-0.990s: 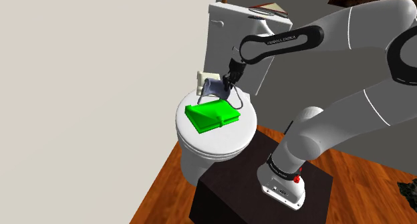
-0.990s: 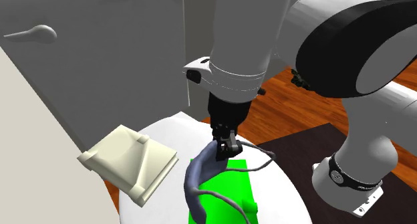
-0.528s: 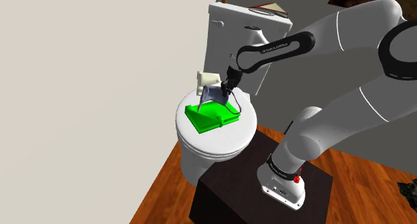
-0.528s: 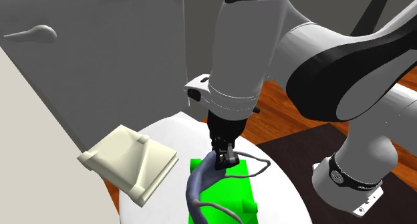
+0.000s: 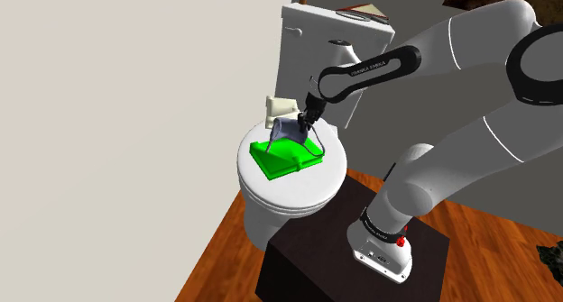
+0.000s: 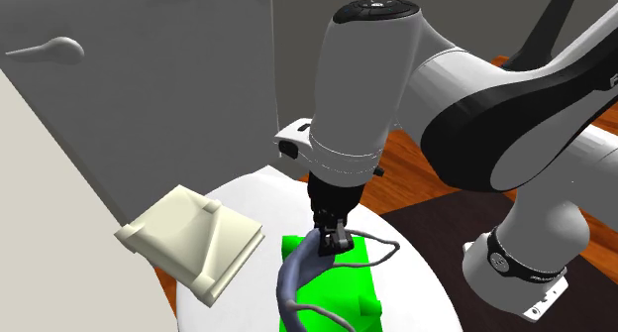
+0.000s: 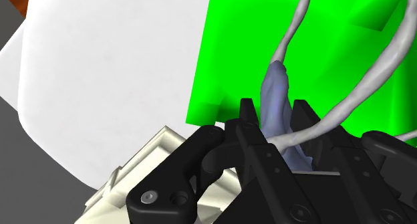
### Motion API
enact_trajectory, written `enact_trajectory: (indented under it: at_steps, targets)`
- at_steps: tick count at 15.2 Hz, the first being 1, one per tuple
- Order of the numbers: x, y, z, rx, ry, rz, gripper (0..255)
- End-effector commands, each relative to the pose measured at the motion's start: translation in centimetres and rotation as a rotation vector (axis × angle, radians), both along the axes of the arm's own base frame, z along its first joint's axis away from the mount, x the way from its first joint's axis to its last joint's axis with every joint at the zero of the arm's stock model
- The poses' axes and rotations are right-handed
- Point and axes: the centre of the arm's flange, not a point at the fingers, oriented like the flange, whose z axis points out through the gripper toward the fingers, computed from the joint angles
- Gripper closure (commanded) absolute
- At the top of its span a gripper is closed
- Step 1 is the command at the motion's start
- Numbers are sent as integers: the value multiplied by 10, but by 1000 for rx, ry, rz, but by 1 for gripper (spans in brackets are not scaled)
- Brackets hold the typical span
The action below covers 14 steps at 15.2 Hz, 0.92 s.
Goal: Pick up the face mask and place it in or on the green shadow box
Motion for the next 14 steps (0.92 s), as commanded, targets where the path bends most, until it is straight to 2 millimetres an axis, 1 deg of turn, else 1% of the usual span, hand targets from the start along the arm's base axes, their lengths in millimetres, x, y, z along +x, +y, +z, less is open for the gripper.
enact_trajectory:
  at_steps: [1, 2, 7, 10, 11, 14]
  targets:
    - [0, 0, 0, 0, 1, 0, 255]
    - [0, 0, 0, 0, 1, 0, 0]
    - [0, 0, 0, 0, 1, 0, 0]
    - [-4, 1, 39, 0, 1, 0, 0]
    - [-5, 1, 49, 0, 1, 0, 0]
    - [-5, 1, 49, 0, 1, 0, 0]
